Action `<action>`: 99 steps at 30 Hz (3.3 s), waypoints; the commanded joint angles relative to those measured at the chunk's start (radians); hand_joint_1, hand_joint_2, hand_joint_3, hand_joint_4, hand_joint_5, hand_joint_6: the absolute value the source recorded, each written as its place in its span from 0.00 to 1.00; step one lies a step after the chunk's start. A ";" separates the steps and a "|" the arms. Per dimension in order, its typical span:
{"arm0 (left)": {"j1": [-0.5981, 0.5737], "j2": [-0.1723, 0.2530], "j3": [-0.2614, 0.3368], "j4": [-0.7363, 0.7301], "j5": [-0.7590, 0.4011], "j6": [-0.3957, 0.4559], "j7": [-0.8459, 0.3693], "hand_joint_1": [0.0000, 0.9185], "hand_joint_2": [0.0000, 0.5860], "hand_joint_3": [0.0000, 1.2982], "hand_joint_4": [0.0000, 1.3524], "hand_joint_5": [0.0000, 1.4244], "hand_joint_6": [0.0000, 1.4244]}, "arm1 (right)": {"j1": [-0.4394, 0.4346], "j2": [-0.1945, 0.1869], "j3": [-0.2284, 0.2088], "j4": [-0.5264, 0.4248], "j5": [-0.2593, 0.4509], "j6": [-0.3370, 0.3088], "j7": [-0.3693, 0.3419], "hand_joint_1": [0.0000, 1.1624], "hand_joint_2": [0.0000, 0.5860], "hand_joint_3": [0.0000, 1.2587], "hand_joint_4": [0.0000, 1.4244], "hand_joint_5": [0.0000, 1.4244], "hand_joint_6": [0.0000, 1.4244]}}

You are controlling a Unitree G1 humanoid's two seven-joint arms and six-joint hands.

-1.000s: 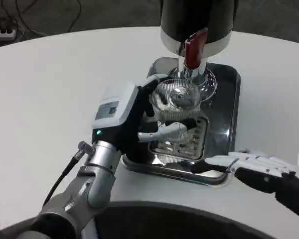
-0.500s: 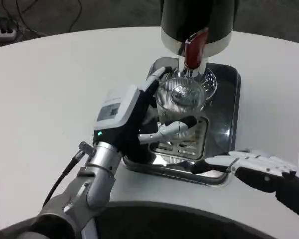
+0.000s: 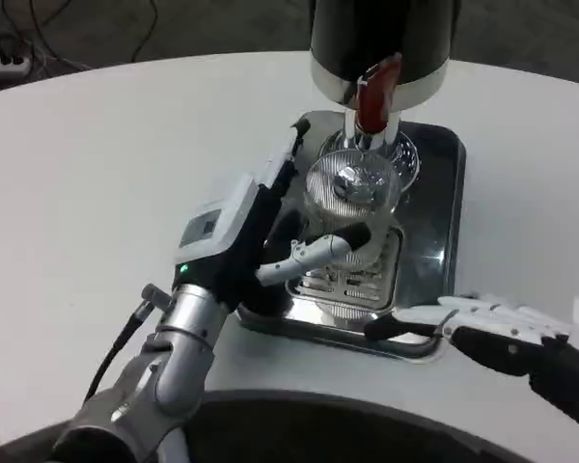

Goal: Grasp the cup under the faucet to collect the drink, then remove the cup.

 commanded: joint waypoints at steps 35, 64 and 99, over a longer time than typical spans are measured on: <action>0.331 0.026 0.269 -0.946 -0.529 0.213 -0.628 0.01 0.07 0.09 0.05 0.14 0.12 | -0.027 0.018 0.054 -0.014 -0.030 0.016 -0.015 0.51 0.80 0.18 0.13 0.09 0.06; 0.161 0.003 0.251 -1.002 -0.640 0.413 -0.906 0.00 0.10 0.05 0.02 0.11 0.09 | -0.013 0.045 0.058 -0.014 -0.041 0.005 -0.011 0.52 0.81 0.18 0.13 0.10 0.06; 0.109 0.137 0.174 -0.966 -0.528 0.308 -1.071 0.00 0.13 0.05 0.02 0.10 0.07 | -0.057 0.062 0.122 -0.014 -0.064 0.041 -0.022 0.52 0.80 0.18 0.13 0.10 0.06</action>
